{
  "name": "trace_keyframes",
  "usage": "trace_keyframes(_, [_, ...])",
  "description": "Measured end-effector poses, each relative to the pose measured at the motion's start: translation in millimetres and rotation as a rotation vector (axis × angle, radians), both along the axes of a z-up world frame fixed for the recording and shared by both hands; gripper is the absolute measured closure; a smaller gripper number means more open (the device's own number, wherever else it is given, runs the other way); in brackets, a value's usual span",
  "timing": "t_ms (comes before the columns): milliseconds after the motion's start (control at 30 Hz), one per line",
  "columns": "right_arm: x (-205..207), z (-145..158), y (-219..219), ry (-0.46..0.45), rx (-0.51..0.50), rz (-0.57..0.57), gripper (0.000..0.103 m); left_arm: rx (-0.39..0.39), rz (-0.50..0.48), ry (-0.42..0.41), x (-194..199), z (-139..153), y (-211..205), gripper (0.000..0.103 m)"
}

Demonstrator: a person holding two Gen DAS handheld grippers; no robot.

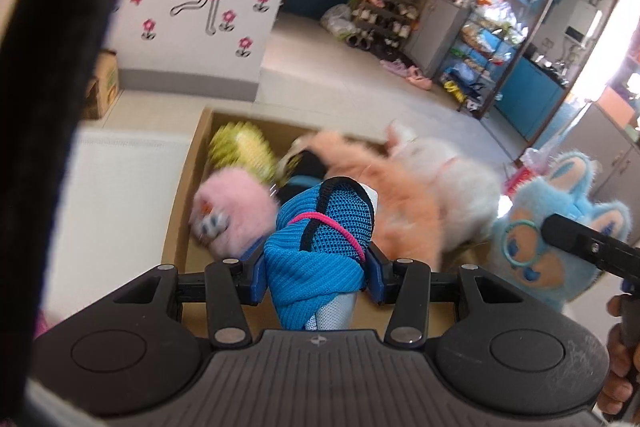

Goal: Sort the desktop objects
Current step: 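Carry the blue sock doll and blue plush into the box and release both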

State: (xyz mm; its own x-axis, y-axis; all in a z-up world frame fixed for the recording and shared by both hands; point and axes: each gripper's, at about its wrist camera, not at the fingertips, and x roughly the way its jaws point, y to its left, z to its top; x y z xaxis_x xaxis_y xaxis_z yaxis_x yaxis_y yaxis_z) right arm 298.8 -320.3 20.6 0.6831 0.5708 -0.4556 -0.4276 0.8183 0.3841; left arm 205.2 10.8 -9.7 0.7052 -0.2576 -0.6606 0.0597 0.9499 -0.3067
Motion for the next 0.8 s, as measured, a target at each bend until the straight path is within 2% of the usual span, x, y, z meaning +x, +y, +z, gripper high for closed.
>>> trace_keyframes(67, [-1.1, -10.6, 3.0, 0.006, -0.028, 0.005, 0.026, 0.032, 0.027, 0.017, -4.6, -10.9, 2.5, 0.060])
trace_keyframes(133, [-5.6, -14.6, 4.0, -0.005, -0.014, 0.022, 0.026, 0.042, 0.058, 0.017, -13.0, -18.1, 8.7, 0.060])
trace_keyframes(200, [-12.2, -14.4, 11.1, -0.012, -0.037, 0.016, 0.026, 0.085, 0.072, 0.004, -25.2, -11.4, 7.9, 0.059])
trace_keyframes(467, [-22.4, -7.8, 37.6, -0.022, -0.146, -0.006, 0.025, 0.135, 0.111, 0.011, -49.7, -2.1, 14.6, 0.059])
trace_keyframes(700, [-19.1, -3.7, 58.8, -0.092, -0.265, -0.081, 0.025, 0.189, 0.137, -0.024, -21.8, 8.6, 5.2, 0.059])
trace_keyframes(800, [-23.3, -6.9, 71.4, -0.146, -0.337, -0.088, 0.025, 0.268, 0.130, -0.048, -12.2, 10.0, -2.3, 0.058])
